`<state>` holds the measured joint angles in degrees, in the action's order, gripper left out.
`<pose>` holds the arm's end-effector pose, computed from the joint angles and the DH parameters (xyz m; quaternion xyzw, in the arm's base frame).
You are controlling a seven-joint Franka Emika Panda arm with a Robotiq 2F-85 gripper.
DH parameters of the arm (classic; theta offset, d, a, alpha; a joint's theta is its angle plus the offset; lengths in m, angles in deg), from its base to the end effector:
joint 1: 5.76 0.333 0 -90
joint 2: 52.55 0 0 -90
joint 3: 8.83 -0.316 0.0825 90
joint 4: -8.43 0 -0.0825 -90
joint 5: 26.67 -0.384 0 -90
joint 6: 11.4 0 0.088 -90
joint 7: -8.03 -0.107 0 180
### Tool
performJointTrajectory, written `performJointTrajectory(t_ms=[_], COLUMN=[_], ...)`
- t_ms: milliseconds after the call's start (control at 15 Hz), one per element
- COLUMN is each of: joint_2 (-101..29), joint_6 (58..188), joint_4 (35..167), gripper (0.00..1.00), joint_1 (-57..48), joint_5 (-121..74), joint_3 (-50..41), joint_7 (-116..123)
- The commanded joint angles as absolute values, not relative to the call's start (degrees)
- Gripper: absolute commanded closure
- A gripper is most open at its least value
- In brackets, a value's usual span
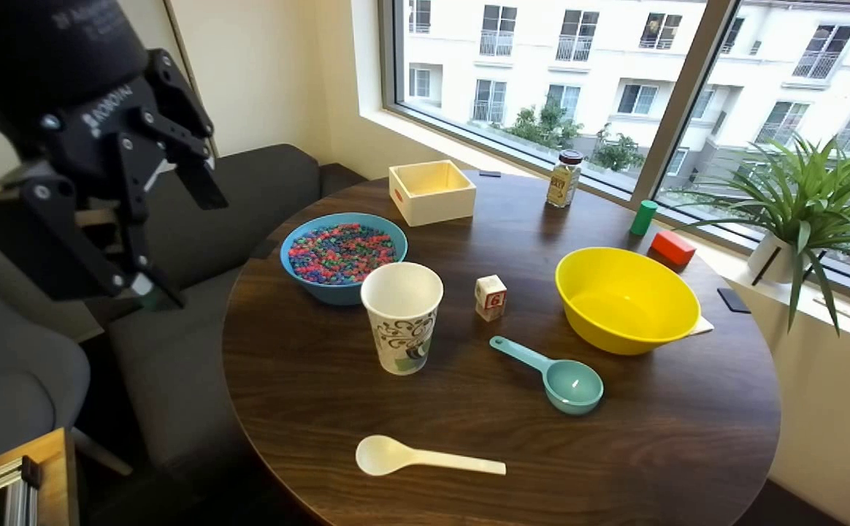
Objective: Use the cup to scoop the content in the blue bowl and pour it in the yellow bowl
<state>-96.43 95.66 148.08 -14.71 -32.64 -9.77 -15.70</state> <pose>0.3361 -0.0381 0.5740 -0.9529 0.2834 -0.0913 0.0582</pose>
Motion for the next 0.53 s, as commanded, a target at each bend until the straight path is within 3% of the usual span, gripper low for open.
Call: performJointTrajectory(t_ms=[0, 467], joint_2=[-94.1, -91.5], joint_6=[96.0, 97.7], joint_4=[147.1, 145.8], gripper=[0.00, 0.00], joint_1=[-15.7, -16.9], joint_5=[-33.7, -34.3], joint_3=[-9.9, -9.3], joint_7=[-17.0, -18.6])
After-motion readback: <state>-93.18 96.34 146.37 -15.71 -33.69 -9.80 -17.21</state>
